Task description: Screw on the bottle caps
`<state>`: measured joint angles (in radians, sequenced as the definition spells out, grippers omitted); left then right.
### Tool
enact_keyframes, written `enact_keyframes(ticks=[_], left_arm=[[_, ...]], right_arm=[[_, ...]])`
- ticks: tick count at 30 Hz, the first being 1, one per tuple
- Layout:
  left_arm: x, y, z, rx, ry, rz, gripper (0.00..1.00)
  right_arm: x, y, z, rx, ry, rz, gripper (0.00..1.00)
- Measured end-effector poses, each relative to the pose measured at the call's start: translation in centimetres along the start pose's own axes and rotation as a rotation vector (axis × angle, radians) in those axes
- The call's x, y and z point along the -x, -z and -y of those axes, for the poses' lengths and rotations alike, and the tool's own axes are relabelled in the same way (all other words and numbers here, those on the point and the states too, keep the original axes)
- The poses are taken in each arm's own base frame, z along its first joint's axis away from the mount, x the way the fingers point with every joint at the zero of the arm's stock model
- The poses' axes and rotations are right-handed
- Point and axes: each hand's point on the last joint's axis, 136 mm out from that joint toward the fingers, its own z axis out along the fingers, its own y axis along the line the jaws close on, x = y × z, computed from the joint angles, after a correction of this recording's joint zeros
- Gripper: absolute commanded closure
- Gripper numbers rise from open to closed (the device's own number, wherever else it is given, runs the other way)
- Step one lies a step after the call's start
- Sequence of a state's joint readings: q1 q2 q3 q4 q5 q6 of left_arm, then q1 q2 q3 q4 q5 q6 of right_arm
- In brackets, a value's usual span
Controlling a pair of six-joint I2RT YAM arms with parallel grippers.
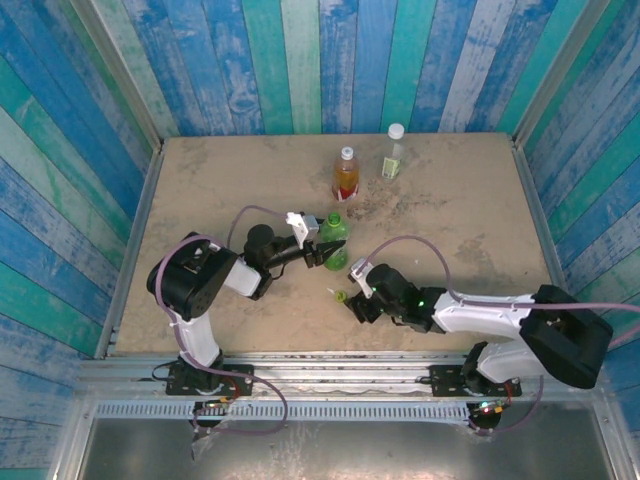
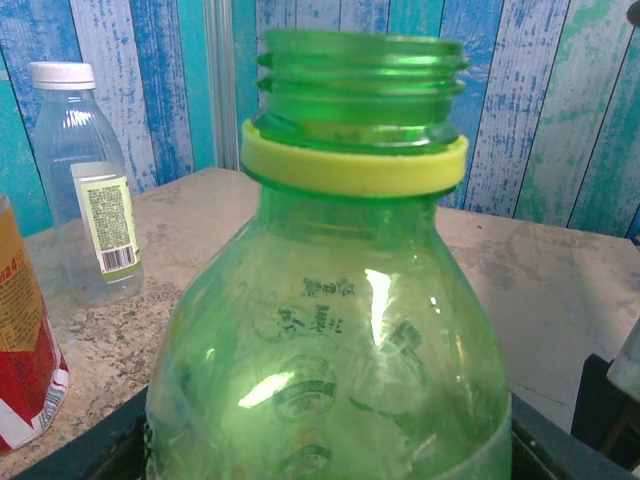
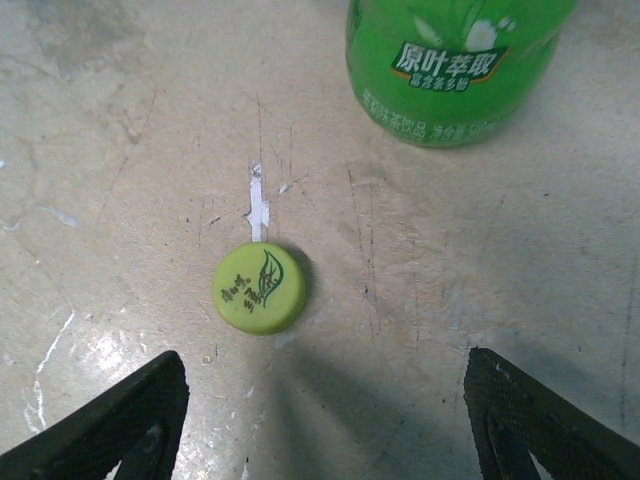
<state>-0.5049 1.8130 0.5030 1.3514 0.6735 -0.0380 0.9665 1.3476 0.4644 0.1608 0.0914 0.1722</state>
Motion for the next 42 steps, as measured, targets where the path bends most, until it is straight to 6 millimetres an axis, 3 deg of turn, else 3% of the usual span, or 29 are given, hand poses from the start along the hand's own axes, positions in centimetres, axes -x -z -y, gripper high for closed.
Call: enact_keyframes(ticks=[20,42], left_arm=[[-0.2,-0.2,-0.1,-0.002,-0.004,-0.01,0.41],[-0.2,-0.3,-0.1,-0.004,-0.002,-0.016,0.41]], right_arm=[[-0.1,-2.8,-1.7,0.038,0.054,-0.056,0.44],[0.6,-3.6,-2.5,0.047,0.075,-0.053,0.66]])
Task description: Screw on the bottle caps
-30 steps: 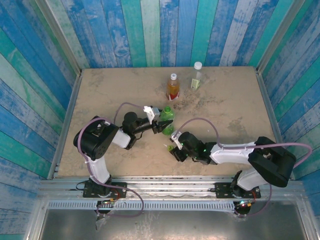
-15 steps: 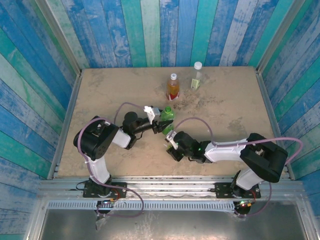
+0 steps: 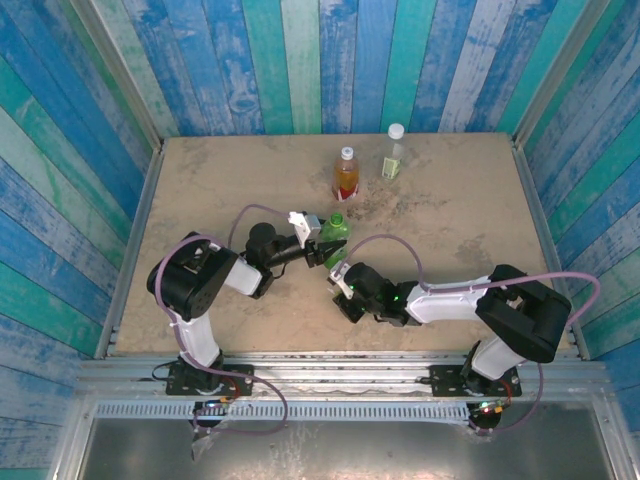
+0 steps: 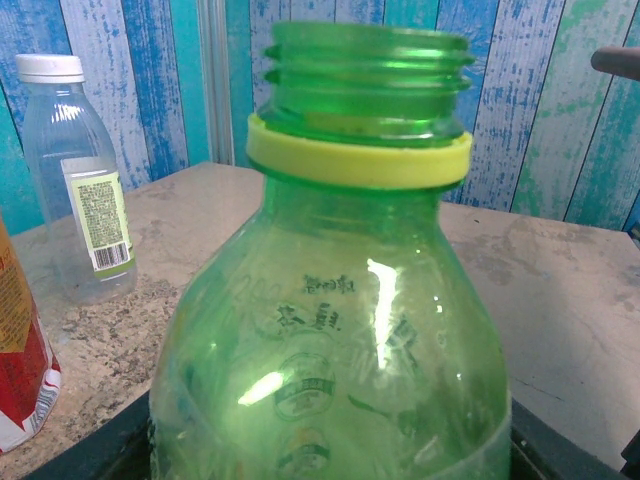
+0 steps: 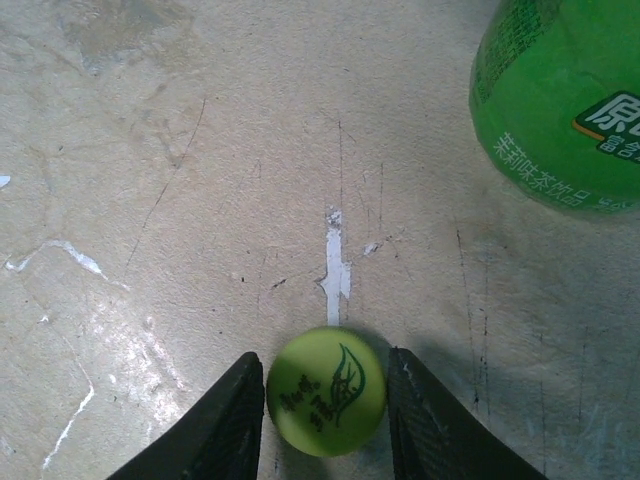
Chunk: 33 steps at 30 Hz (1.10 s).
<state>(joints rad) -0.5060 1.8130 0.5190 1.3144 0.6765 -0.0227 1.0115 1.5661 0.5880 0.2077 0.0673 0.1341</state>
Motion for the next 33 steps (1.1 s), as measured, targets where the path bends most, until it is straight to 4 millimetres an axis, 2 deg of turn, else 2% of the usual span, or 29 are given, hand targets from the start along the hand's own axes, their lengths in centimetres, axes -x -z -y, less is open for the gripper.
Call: enact_keyframes(ticks=[4,7,9,25,33], left_arm=[[0.0,-0.01,0.04,-0.003,0.0,0.0,0.41],[0.0,-0.03,0.03,-0.003,0.001,-0.001,0.4],[-0.01,-0.03,0.03,-0.003,0.001,-0.001,0.4],[-0.01,-0.09,0.05,-0.007,0.002,-0.003,0.4],[-0.01,-0.1,0.05,-0.007,0.002,-0.003,0.4]], right_arm=[[0.02,0.0,-0.03,0.0,0.001,0.0,0.67],[0.02,0.0,0.01,-0.002,0.002,0.001,0.6],[0.02,0.0,0.02,-0.003,0.001,0.001,0.58],[0.16,-0.36,-0.12,-0.002,0.003,-0.005,0.63],[0.12,-0.39,-0.08,-0.004,0.002,-0.006,0.7]])
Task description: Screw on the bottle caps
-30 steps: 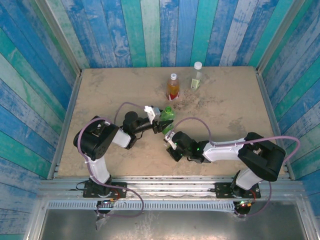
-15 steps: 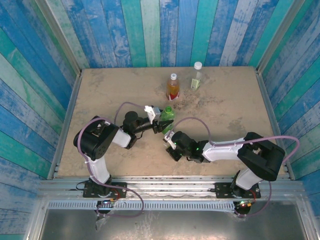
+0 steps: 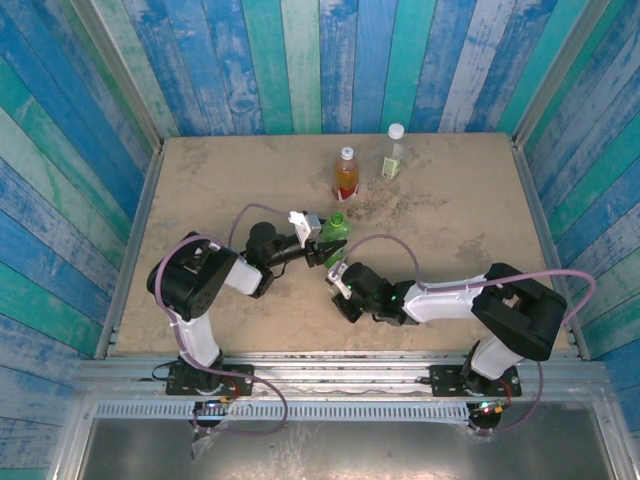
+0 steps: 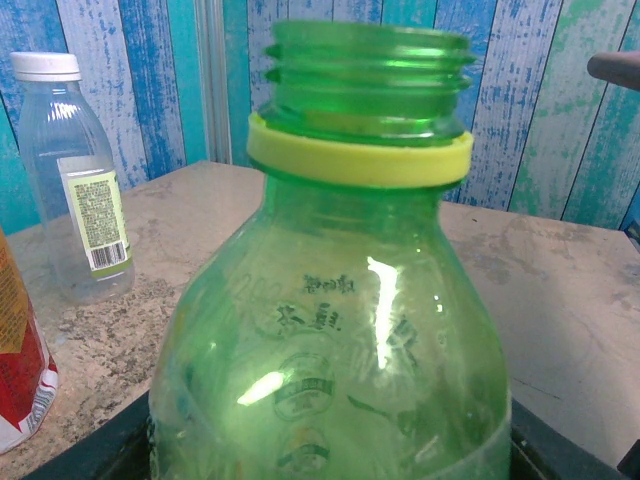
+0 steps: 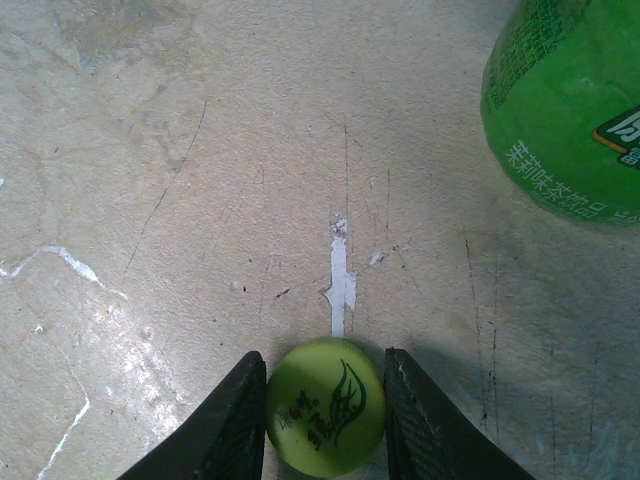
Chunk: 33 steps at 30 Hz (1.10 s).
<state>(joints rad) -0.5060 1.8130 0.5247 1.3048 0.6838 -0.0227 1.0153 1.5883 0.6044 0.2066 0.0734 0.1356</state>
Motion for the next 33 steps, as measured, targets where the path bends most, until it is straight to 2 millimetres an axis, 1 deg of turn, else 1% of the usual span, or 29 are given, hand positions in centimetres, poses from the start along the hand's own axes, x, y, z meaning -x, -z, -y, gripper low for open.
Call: enact_keyframes(ticks=[6,8,12,14,17,22,25,29,33], left_arm=[[0.0,0.0,0.0,0.0,0.0,0.0,0.4],[0.0,0.0,0.0,0.0,0.0,0.0,0.4],[0.0,0.0,0.0,0.0,0.0,-0.001,0.4],[0.0,0.0,0.0,0.0,-0.001,-0.001,0.4],[0.0,0.0,0.1,-0.004,-0.002,-0.001,0.4],[0.0,0.0,0.1,-0.007,-0.003,-0.001,0.4],[0.0,0.0,0.1,-0.008,-0.002,-0.002,0.4],[0.0,0.0,0.1,-0.008,-0.002,-0.002,0.4],[0.0,0.0,0.2,-0.01,-0.003,-0.002,0.4]], right_arm=[[0.2,0.4,0.1,-0.006,-0.006,0.003,0.71],[0.5,0.9,0.2,-0.011,-0.008,0.012,0.71],[1.9,2.9,0.5,-0.023,-0.017,0.051,0.7],[2.9,4.0,0.6,-0.031,-0.023,0.068,0.7],[4.8,5.9,0.7,-0.04,-0.032,0.095,0.69],[9.1,9.7,0.8,-0.051,-0.043,0.159,0.68],[11.2,11.4,1.0,-0.059,-0.046,0.188,0.68],[13.0,12.9,1.7,-0.079,-0.045,0.196,0.68],[15.0,13.8,3.7,-0.119,-0.063,0.201,0.68]])
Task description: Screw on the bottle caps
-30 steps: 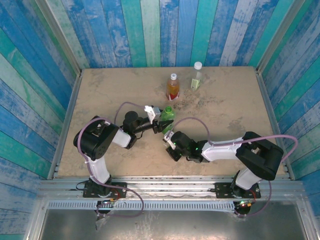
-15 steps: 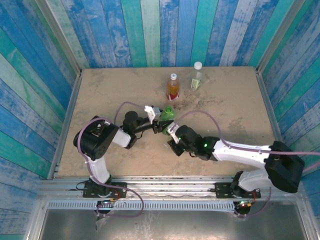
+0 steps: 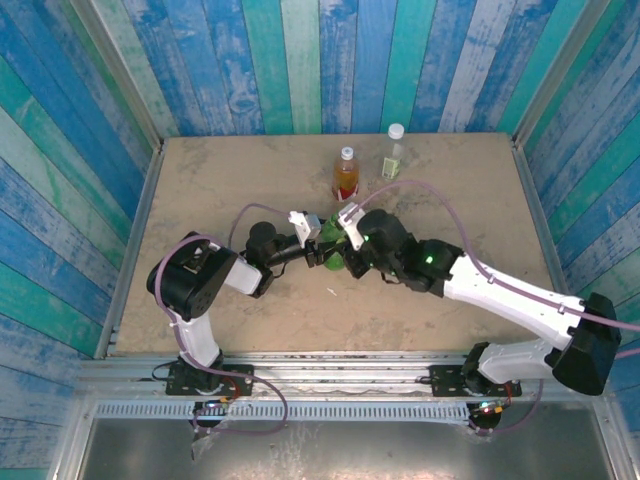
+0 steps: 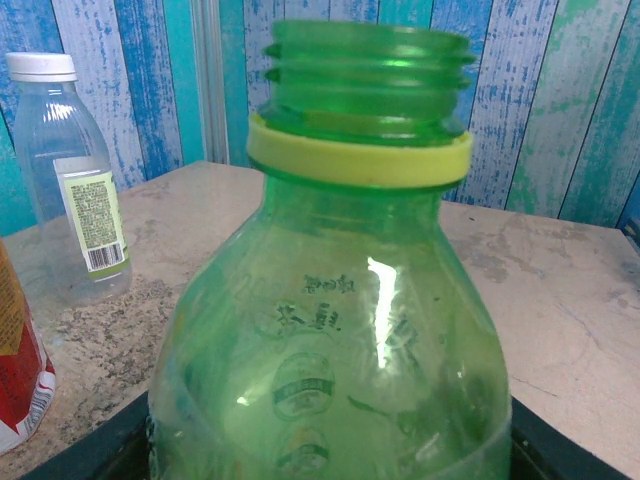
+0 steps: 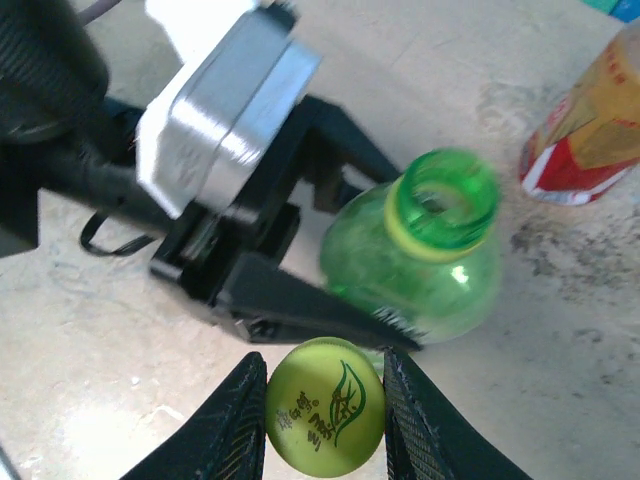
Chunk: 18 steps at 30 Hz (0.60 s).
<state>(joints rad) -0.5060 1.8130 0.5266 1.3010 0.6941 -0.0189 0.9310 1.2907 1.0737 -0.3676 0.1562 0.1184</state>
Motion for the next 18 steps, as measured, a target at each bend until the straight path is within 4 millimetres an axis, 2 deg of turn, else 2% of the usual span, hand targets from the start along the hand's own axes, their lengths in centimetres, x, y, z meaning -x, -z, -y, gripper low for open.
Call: enact_keyframes(ticks=[4,10,18], left_arm=[[0.0,0.0,0.0,-0.001,0.0,0.0,0.4],[0.0,0.0,0.0,-0.003,0.0,0.001,0.4],[0.0,-0.1,0.0,-0.007,-0.001,0.001,0.4]], right_arm=[[1.7,-0.4,2.0,-0.027,-0.009,-0.005,0.68],[3.3,-1.5,3.7,-0.027,-0.017,-0.024,0.68],[4.1,-2.4,3.4,0.015,-0.002,-0.038,0.68]])
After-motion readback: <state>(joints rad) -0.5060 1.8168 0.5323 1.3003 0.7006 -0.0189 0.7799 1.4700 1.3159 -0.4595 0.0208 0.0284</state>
